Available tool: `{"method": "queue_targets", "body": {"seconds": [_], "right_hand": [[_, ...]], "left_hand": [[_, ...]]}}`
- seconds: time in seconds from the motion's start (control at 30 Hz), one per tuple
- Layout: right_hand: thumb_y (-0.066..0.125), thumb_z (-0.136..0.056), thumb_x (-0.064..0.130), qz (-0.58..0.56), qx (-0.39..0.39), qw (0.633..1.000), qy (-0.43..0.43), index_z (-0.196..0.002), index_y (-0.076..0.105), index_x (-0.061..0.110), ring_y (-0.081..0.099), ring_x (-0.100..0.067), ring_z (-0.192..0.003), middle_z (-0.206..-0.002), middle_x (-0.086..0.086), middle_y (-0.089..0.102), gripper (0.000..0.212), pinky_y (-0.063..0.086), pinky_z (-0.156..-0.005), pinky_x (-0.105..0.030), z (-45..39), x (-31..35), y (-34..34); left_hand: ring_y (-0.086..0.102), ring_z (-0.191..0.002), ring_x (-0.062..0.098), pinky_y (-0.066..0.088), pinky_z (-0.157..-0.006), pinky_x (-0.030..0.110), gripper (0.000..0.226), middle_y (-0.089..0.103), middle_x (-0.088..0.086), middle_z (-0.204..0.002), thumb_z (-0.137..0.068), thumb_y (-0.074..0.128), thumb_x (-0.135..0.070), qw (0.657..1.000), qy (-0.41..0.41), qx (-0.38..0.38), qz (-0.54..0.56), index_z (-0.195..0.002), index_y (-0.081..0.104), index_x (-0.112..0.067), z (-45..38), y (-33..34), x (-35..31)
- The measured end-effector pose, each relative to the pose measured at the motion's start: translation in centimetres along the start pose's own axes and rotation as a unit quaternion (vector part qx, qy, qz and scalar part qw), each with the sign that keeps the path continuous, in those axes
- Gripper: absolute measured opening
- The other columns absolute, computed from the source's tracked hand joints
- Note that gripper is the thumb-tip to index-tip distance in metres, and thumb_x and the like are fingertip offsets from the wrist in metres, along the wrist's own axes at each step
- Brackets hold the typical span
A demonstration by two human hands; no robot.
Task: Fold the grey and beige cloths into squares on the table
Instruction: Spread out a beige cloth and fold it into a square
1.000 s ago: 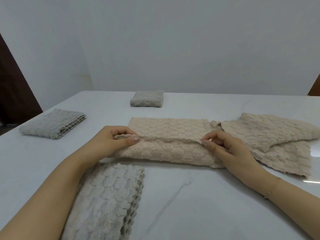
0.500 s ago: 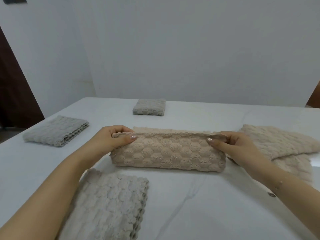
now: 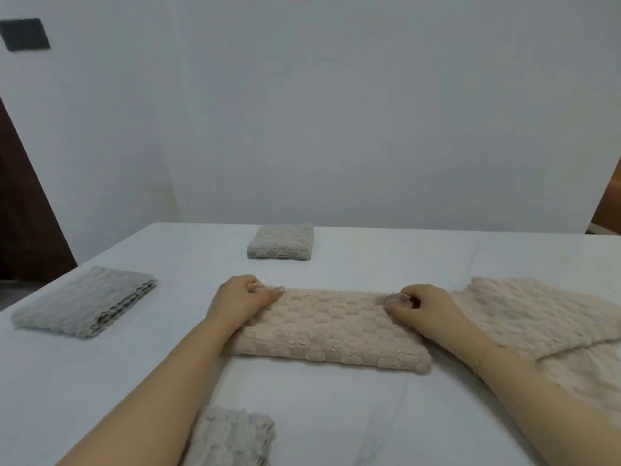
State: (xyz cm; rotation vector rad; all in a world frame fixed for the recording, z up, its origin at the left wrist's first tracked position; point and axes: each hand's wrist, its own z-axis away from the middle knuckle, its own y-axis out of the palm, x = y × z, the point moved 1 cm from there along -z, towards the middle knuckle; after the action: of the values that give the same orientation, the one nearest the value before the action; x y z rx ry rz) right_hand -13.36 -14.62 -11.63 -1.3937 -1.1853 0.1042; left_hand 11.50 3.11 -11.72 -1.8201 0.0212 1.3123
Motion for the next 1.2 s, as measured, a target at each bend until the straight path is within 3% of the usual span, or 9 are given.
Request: {"method": "queue_targets", "body": {"seconds": [0.1, 0.23, 0.33, 0.43, 0.53, 0.7, 0.8, 0.9, 1.2], "right_hand": [[0.064, -0.085, 0.026, -0.049, -0.01, 0.999, 0.003, -0.057, 0.037, 0.014, 0.03, -0.009, -0.05, -0.052, 0.003, 0.034, 0.04, 0.026, -0.047, -0.021, -0.1, -0.7, 0.5], [0.058, -0.09, 0.029, -0.106, -0.025, 0.994, 0.025, -0.059, 0.04, 0.014, 0.033, -0.007, -0.048, -0.052, 0.006, 0.038, 0.038, 0.029, -0.046, -0.016, -0.6, -1.0, 0.7], [0.055, -0.092, 0.032, -0.093, -0.03, 0.995, 0.024, -0.063, 0.042, 0.011, 0.037, -0.013, -0.053, -0.056, 0.0, 0.042, 0.039, 0.029, -0.052, -0.023, -0.5, -1.1, 1.0], [0.055, -0.093, 0.032, -0.079, -0.044, 0.996, 0.02, -0.066, 0.047, 0.003, 0.039, -0.014, -0.054, -0.057, -0.002, 0.045, 0.04, 0.03, -0.054, -0.027, -0.6, -1.3, 1.1], [0.056, -0.092, 0.031, -0.067, -0.065, 0.995, 0.018, -0.066, 0.048, -0.001, 0.041, -0.016, -0.054, -0.056, -0.005, 0.046, 0.042, 0.032, -0.054, -0.029, -0.8, -1.3, 1.4], [0.061, -0.09, 0.026, -0.066, -0.103, 0.992, 0.023, -0.055, 0.041, 0.011, 0.037, -0.006, -0.039, -0.045, 0.004, 0.041, 0.043, 0.03, -0.043, -0.015, -1.0, -1.4, 1.5], [0.063, -0.089, 0.029, -0.052, -0.111, 0.992, 0.022, -0.059, 0.049, 0.004, 0.041, -0.013, -0.048, -0.051, -0.005, 0.048, 0.041, 0.031, -0.046, -0.018, -1.1, -1.4, 1.6], [0.064, -0.088, 0.031, -0.046, -0.12, 0.992, 0.018, -0.065, 0.055, -0.002, 0.044, -0.018, -0.056, -0.059, -0.014, 0.055, 0.041, 0.033, -0.053, -0.029, -1.1, -1.3, 1.6], [0.065, -0.086, 0.032, -0.003, -0.144, 0.989, 0.034, -0.069, 0.057, 0.01, 0.052, -0.02, -0.066, -0.063, 0.0, 0.057, 0.029, 0.036, -0.056, -0.03, -1.1, -1.1, 1.8]], "left_hand": [[0.053, -0.046, 0.013, 0.044, -0.05, 0.023, 0.042, 0.062, 0.0, -0.06, -0.075, 0.072, -0.052, 0.999, -0.003, -0.015, 0.032, -0.072, 0.058, -0.012, 0.3, -0.2, 0.3], [0.057, -0.057, 0.017, 0.043, -0.054, 0.024, 0.029, 0.067, 0.002, -0.07, -0.078, 0.076, -0.032, 0.995, -0.016, 0.023, 0.096, -0.085, 0.064, -0.007, 0.3, -1.7, 0.9], [0.054, -0.054, 0.013, 0.042, -0.049, 0.019, 0.02, 0.061, -0.001, -0.06, -0.081, 0.074, -0.023, 0.994, 0.003, 0.007, 0.112, -0.073, 0.062, -0.01, 0.1, -1.9, 1.7], [0.048, -0.043, 0.008, 0.035, -0.037, 0.017, 0.024, 0.055, -0.006, -0.054, -0.085, 0.069, -0.027, 0.997, 0.022, -0.034, 0.068, -0.069, 0.055, -0.016, -0.2, -1.3, 1.6], [0.05, -0.057, 0.014, 0.035, -0.049, 0.026, 0.023, 0.057, -0.003, -0.068, -0.085, 0.067, -0.034, 0.996, 0.049, -0.073, 0.0, -0.075, 0.054, -0.018, -0.4, -0.7, 1.7], [0.055, -0.072, 0.019, 0.041, -0.063, 0.031, 0.023, 0.06, -0.005, -0.078, -0.086, 0.064, -0.041, 0.99, 0.072, -0.108, -0.059, -0.082, 0.056, -0.019, -0.7, -0.1, 2.0], [0.057, -0.08, 0.02, 0.043, -0.067, 0.033, 0.022, 0.062, -0.005, -0.084, -0.087, 0.062, -0.041, 0.988, 0.075, -0.116, -0.073, -0.085, 0.057, -0.02, -0.8, 0.1, 2.0], [0.057, -0.082, 0.021, 0.039, -0.065, 0.031, 0.02, 0.062, -0.005, -0.087, -0.088, 0.06, -0.042, 0.985, 0.074, -0.125, -0.088, -0.087, 0.057, -0.022, -0.7, 0.2, 1.9], [0.057, -0.081, 0.021, 0.038, -0.065, 0.031, 0.023, 0.062, -0.005, -0.086, -0.086, 0.062, -0.044, 0.979, 0.081, -0.15, -0.111, -0.086, 0.058, -0.021, -0.8, 0.1, 1.5]]}}
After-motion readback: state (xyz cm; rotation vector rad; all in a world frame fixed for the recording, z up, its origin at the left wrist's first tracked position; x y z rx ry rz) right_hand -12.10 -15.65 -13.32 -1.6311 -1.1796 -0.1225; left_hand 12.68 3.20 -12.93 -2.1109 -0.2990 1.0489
